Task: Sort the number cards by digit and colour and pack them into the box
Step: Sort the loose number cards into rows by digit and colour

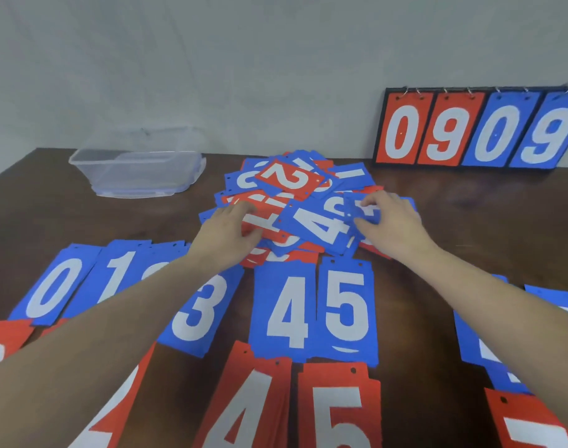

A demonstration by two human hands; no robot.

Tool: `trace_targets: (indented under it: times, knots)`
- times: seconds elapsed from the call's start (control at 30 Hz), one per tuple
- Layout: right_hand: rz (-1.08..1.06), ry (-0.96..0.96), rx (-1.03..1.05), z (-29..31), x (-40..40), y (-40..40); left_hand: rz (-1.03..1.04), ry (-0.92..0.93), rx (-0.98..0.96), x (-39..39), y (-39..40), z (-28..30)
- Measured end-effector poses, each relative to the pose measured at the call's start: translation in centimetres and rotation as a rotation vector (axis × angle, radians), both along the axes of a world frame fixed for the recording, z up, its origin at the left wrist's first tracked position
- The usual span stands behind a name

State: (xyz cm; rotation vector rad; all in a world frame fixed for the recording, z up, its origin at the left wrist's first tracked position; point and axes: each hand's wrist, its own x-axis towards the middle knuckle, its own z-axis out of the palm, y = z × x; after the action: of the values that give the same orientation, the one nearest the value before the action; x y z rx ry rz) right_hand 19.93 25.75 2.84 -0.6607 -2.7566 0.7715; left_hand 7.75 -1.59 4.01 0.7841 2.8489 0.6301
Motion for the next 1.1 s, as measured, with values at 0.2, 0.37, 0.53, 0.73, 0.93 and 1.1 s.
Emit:
trace_targets:
  times: [0.2,0.37,0.53,0.73,0.93,1.1]
  knots:
    - [-0.078,-0.124,0.056,-1.5,-1.4,3.6,0.033,-0.059,-0.089,-2.6,0.5,-1.1]
    - [-0.065,-0.200,0.131,-3.1,-2.1,3.7,0.017,-0.053,-0.166,-3.1,1.0,-1.2]
    - [-0.045,-0.129,0.098,-2.9,-1.9,3.4,0.025,-0.028,-0.212,-3.2,1.3,-0.7]
    - [-0.028,-0.151,0.068,-2.6,-1.1,3.2,0.014,0.004,-0.287,-3.0,1.7,0.4]
    - [-0.030,-0.189,0.133,-1.9,-0.1,2.8,0.069,-0.008,-0.266,-3.2,0.6,1.3]
    - [-0.035,-0.109,0.184,-1.4,0.5,2.6,0.173,-0.080,-0.003,-2.6,-0.3,2.6]
